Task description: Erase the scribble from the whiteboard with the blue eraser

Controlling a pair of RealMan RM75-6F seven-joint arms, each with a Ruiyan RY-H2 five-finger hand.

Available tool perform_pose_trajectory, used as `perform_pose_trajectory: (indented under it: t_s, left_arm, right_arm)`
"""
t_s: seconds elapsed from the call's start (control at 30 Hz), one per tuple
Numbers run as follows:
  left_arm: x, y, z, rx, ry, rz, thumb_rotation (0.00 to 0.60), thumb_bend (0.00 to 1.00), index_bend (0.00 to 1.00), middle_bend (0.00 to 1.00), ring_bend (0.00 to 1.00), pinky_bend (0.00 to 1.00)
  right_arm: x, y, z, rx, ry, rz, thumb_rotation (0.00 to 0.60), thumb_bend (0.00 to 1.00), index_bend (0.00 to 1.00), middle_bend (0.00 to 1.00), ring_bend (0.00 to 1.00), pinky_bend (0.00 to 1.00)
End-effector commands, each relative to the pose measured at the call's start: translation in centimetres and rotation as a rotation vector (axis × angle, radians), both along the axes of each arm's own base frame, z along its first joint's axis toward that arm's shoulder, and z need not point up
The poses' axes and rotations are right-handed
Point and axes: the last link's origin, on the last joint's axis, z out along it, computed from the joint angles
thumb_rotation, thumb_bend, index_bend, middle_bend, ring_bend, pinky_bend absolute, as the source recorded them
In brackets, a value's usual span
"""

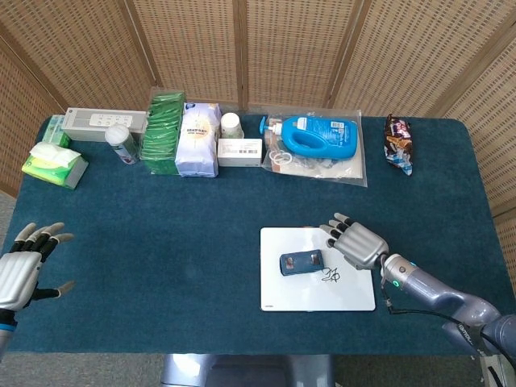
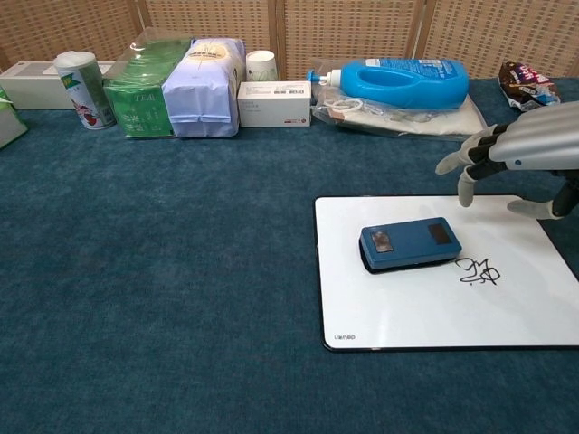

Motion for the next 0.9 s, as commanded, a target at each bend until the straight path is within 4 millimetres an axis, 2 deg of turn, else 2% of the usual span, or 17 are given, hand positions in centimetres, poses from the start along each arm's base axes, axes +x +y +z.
perform_pose_trajectory:
  t_s: [0.03,0.23,0.57,0.73,0.9]
  left_arm:
    - [0.0,0.0,0.0,0.000,0.000,0.000,0.600,0.17,0.22,0.14,0.16,0.03]
    - [-0.1,-0.1,0.2,0.006,0.000,0.002,0.599,0.17,0.22,0.14,0.16,0.03]
    - [-0.2,0.2,0.0,-0.003,0.000,0.003,0.600,0.17,0.22,0.14,0.16,0.03]
    - [-0.3,0.2,0.0,-0.004,0.001,0.004,0.600,0.17,0.22,0.14,0.16,0.03]
    - [-0.3,0.1,0.1,-0.001,0.001,0.005,0.600,0.17,0.22,0.14,0.16,0.03]
  right_arm:
    - [0.3,-0.1,0.4,-0.016,-0.016,0.003,0.600,0.53,0.29,0.07,0.00,0.00]
    - [0.9,0.0,0.9,-0.044,-0.059,-0.018,0.600,0.51,0.23,0.05,0.00,0.00]
    - [1.6,1.6,-0.3,0.003,-0.107,-0.091,0.600,0.42,0.16,0.03,0.00,0.00]
    - [1.9,2.0,-1.1,0.022,-0.108,-0.101,0.599,0.34,0.15,0.02,0.00,0.00]
    - [2.3,2.1,-1.9,0.014,-0.110,-0.094,0.556,0.27,0.15,0.01,0.00,0.00]
